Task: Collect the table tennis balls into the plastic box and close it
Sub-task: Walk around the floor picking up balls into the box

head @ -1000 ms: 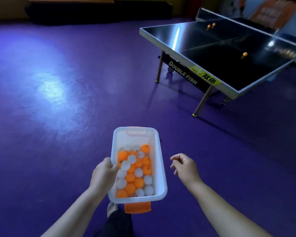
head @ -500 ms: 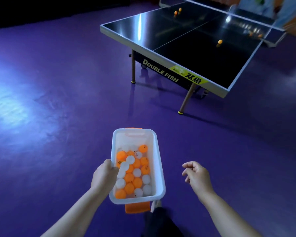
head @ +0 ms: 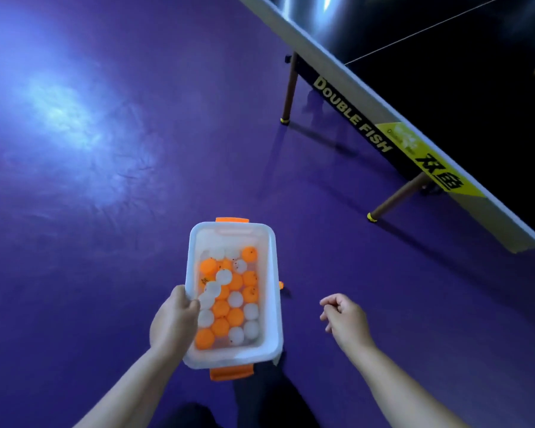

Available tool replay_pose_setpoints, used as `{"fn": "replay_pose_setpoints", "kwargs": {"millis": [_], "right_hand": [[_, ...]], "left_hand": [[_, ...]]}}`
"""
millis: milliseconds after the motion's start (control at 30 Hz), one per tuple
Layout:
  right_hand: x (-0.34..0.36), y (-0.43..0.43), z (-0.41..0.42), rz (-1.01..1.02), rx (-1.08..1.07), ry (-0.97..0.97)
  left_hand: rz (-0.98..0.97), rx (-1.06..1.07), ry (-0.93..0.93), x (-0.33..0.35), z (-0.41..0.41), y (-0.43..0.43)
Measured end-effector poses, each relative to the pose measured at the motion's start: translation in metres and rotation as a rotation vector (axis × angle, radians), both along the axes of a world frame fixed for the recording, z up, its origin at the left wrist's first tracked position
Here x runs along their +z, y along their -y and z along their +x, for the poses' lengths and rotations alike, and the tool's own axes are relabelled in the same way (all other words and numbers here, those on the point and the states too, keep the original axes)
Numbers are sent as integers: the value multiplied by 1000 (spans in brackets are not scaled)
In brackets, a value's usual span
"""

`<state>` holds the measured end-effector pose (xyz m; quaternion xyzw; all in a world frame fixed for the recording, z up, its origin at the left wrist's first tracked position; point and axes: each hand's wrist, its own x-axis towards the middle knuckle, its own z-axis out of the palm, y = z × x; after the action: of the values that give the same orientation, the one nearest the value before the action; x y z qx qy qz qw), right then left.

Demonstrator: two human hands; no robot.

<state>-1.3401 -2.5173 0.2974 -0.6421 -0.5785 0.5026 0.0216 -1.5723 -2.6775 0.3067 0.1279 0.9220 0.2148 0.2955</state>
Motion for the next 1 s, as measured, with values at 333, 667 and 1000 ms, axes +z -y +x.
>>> {"fn": "replay_pose_setpoints", "kwargs": {"millis": [333, 667, 1000], "right_hand": [[-203, -111, -93, -141, 249, 243], [-509, -121, -145, -224, 313, 404], [-679, -102, -144, -43, 443, 708]], "left_hand": [[-3, 351, 119, -158, -55, -72], [25, 567, 146, -381, -89, -95], [61, 565, 120, -499, -118, -72]]}}
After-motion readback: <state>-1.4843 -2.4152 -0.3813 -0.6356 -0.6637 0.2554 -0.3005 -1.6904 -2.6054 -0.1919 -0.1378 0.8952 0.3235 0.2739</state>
